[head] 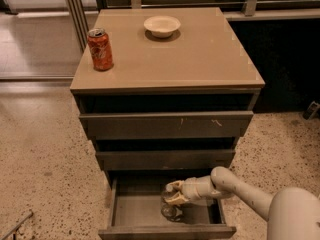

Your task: Pick water bottle from bottom drawer and place on counter

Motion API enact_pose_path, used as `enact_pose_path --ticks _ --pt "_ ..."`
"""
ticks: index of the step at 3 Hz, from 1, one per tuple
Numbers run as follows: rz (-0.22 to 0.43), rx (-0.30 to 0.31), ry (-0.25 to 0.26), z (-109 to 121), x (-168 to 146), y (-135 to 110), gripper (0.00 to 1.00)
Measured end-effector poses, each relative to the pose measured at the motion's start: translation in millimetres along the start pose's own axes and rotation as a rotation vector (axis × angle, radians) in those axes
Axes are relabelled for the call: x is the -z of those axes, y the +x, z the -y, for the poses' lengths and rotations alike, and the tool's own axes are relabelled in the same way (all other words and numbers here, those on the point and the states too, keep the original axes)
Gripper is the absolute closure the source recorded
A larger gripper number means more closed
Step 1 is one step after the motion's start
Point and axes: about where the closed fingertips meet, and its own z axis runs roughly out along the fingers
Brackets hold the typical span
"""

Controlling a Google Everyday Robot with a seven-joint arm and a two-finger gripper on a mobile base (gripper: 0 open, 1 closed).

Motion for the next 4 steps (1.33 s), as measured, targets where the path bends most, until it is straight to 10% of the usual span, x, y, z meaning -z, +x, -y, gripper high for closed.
enact_pose_path --ticks 2,4 --pt "0.001 0.015 0.019 -35.2 89.9 -103.3 1.00" --pt "-0.024 0.056 0.030 -30.1 104.6 -123.7 1.00"
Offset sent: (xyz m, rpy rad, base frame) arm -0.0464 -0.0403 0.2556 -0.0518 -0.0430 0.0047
